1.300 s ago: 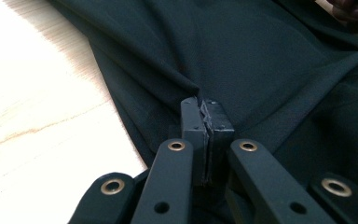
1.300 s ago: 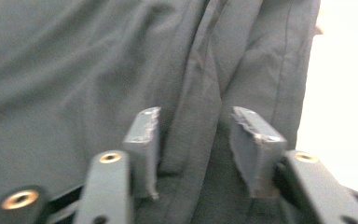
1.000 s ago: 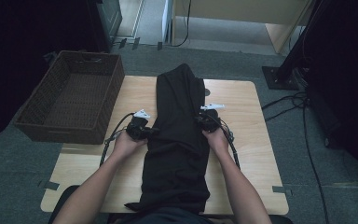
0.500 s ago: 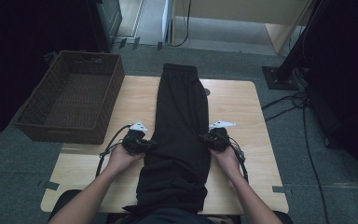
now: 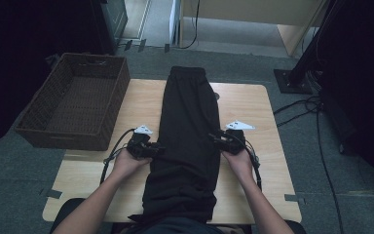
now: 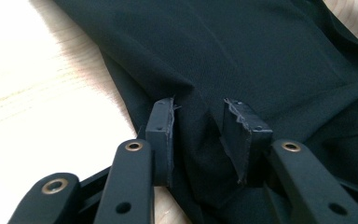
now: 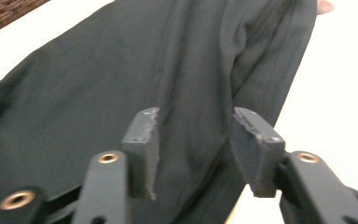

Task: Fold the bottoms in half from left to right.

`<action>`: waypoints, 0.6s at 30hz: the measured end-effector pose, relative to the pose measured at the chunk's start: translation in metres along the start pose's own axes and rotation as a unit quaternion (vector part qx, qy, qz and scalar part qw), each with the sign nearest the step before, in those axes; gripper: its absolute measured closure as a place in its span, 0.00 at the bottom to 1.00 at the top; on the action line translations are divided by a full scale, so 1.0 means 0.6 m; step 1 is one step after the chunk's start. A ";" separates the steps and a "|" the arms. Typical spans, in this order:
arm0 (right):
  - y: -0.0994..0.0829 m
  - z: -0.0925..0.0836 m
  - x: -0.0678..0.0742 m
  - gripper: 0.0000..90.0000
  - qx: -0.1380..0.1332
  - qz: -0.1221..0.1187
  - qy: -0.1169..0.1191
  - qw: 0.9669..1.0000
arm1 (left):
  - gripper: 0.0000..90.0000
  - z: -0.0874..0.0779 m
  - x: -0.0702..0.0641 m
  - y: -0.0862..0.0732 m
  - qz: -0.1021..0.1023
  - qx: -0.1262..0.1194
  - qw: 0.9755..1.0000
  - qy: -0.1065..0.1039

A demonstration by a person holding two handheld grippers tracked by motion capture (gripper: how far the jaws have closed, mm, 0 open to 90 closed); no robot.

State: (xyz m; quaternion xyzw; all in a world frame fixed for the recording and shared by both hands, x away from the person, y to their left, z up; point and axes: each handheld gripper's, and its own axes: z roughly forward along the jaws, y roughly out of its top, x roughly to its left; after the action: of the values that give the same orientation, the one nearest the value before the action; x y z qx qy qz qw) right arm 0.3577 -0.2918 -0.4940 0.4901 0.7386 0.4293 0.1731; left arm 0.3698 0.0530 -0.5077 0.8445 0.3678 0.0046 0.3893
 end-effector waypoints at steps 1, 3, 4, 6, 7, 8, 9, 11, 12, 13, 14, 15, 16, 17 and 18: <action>0.004 0.007 -0.001 0.52 0.002 -0.003 -0.001 1.000 | 0.70 0.000 0.000 0.000 0.001 0.001 1.000 0.000; 0.012 0.028 -0.008 0.50 0.010 -0.001 0.000 1.000 | 0.69 0.001 0.000 0.001 0.003 0.000 1.000 0.001; 0.016 0.038 -0.012 0.50 0.014 0.003 0.000 1.000 | 0.69 0.002 -0.001 0.001 0.003 -0.001 1.000 0.000; 0.021 0.059 -0.015 0.48 0.018 0.010 0.002 1.000 | 0.69 0.003 -0.001 0.001 0.003 -0.003 1.000 0.001; 0.023 0.067 -0.015 0.48 0.017 0.012 0.001 1.000 | 0.69 0.003 -0.001 0.001 0.004 -0.003 1.000 0.001; 0.024 0.077 -0.014 0.47 0.018 0.010 -0.002 1.000 | 0.69 0.003 -0.001 0.001 0.005 -0.004 1.000 0.001; 0.025 0.086 -0.014 0.46 0.021 0.004 -0.007 1.000 | 0.69 0.003 -0.001 0.001 0.006 -0.004 1.000 0.002; 0.028 0.102 -0.012 0.46 0.032 0.000 -0.016 0.999 | 0.69 0.003 -0.001 0.001 0.008 -0.003 1.000 0.003; 0.029 0.108 -0.011 0.46 0.038 -0.001 -0.021 0.999 | 0.68 0.003 -0.001 0.001 0.008 -0.004 1.000 0.004; 0.030 0.115 -0.011 0.46 0.041 -0.009 -0.026 0.999 | 0.68 0.003 -0.002 0.001 0.006 -0.004 1.000 0.004; 0.030 0.116 -0.010 0.47 0.039 -0.009 -0.030 0.999 | 0.66 0.003 -0.001 0.003 0.004 -0.003 1.000 0.001; 0.031 0.119 -0.010 0.47 0.038 -0.015 -0.035 0.999 | 0.65 0.003 0.000 0.003 0.003 -0.005 1.000 0.000; 0.032 0.120 -0.008 0.49 0.039 -0.016 -0.038 0.998 | 0.64 0.002 0.001 0.005 0.003 -0.007 1.000 0.003; 0.031 0.121 -0.007 0.52 0.040 -0.028 -0.046 0.998 | 0.63 0.001 0.001 0.006 0.002 -0.007 1.000 0.002; 0.030 0.121 -0.006 0.54 0.039 -0.041 -0.053 0.997 | 0.63 0.000 0.003 0.009 0.002 -0.009 1.000 0.003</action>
State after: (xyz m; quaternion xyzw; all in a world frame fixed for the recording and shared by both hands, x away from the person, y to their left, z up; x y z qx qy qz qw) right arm 0.4187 -0.2584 -0.5216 0.4880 0.7637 0.3669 0.2099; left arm 0.3744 0.0517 -0.5050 0.8417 0.3668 0.0113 0.3960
